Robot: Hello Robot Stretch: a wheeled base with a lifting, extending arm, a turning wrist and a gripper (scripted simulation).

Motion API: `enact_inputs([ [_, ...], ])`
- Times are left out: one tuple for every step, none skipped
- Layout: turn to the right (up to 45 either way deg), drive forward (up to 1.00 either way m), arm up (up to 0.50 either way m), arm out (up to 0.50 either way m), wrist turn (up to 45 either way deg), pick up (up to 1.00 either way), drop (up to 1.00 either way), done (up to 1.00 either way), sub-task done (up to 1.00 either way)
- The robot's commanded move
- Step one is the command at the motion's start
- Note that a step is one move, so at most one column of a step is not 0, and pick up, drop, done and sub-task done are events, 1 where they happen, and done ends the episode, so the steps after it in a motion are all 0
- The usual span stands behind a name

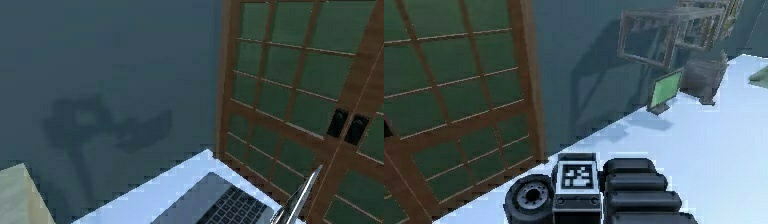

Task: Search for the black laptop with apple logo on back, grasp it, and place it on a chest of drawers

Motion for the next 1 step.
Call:
enact_inputs([
  [45.0, 0.0, 0.0, 0.0, 0.0, 0.0, 0.0, 0.0, 0.0],
])
